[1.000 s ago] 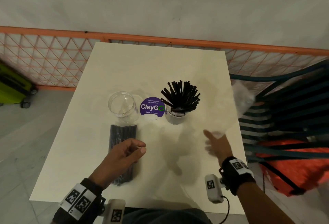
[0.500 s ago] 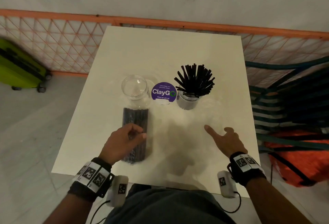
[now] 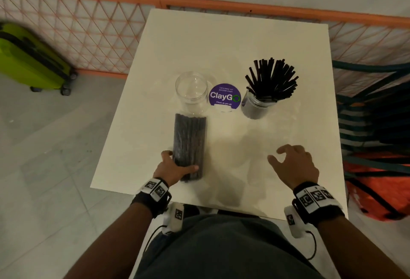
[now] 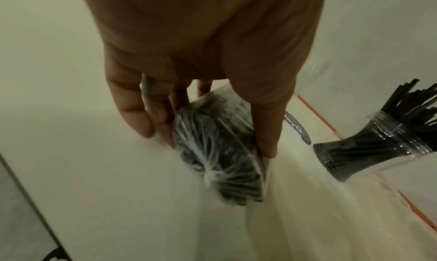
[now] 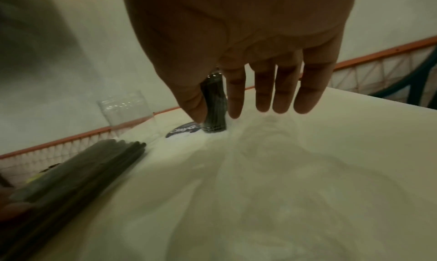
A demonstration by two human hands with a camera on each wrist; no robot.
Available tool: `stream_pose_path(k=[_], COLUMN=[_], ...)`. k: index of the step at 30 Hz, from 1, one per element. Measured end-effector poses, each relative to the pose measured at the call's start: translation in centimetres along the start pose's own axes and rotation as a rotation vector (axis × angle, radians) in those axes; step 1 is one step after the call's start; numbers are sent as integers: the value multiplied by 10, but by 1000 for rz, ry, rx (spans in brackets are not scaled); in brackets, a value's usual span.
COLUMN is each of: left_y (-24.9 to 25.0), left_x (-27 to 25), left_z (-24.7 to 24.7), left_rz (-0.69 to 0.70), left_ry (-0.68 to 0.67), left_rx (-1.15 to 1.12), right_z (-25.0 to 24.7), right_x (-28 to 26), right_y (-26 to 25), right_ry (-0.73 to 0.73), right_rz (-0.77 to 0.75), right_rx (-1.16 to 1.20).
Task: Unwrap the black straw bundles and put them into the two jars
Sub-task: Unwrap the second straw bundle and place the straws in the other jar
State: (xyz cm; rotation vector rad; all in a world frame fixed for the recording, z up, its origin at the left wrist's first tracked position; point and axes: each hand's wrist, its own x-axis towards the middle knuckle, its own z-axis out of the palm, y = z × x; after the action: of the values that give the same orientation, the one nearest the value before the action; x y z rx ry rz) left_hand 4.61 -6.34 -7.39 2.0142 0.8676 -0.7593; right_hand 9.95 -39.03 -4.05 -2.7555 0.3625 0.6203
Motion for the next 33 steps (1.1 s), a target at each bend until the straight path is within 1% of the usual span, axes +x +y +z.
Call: stream_pose_path(k=[1,3,5,6,7,9,10,11,13,15,16,19,21,22,25,27,28,30,32,33], left_y=[0,7,15,18,20,24,26,28,34,39,42,46,48,48,50,52,53,56,60,64], left_x=[1,-1,-8,-11,-15,-24,-28,-32,-39,-44,-47,-51,-56,-58,-64,-70,-72,-78,-84,-89], left_z=[1,-2,-8,-12,-18,-31,-38,-44,-57,-66,-70,-78,-81,-82,-78,-72,-71,-76,-90,-98], left_rz=[-4,-16,-2,4,-3,-14,-12,-9,-6,34,45,86,152,193,413,480,493,518,612,671], left_ry=[-3,-26,-68,-102,-145,-249,-301,-352,-436,-481,-478,-431,-409,-401,-377,-354,-317,-163,30,91], left_rx=[-5,-105,-274,-342,-382,-421,-436,-437,-430,-425,-435,-434,-443,-444,-353,-240,-194,-117,-31,-12], right_z=[0,1,2,3,6,15,22,29,38,41,40,34,30,29,27,28,28,26,19,16], right_x=[-6,-16,-23,-27,-30,-36,-39,-41,-45,-45,-45,-45,-43,-42,-37,-34,-32,-28,-23,-21], right_y=[-7,-21,-38,-48,-59,-82,-95,-107,-126,-139,-143,-150,-151,-150,-149,-149,-149,-147,-144,-142], right_ry=[56,146,162,125,56,-113,-152,-157,-113,-57,-40,8,2,2,23,15,6,-24,-71,-96], right_rz=[-25,-110,-246,-340,-441,-647,-739,-804,-857,-846,-829,-777,-713,-684,-623,-596,-589,-575,-562,-556], right_rx=[0,21,63,76,70,-35,-107,-167,-200,-129,-91,0,78,118,221,263,282,348,400,409])
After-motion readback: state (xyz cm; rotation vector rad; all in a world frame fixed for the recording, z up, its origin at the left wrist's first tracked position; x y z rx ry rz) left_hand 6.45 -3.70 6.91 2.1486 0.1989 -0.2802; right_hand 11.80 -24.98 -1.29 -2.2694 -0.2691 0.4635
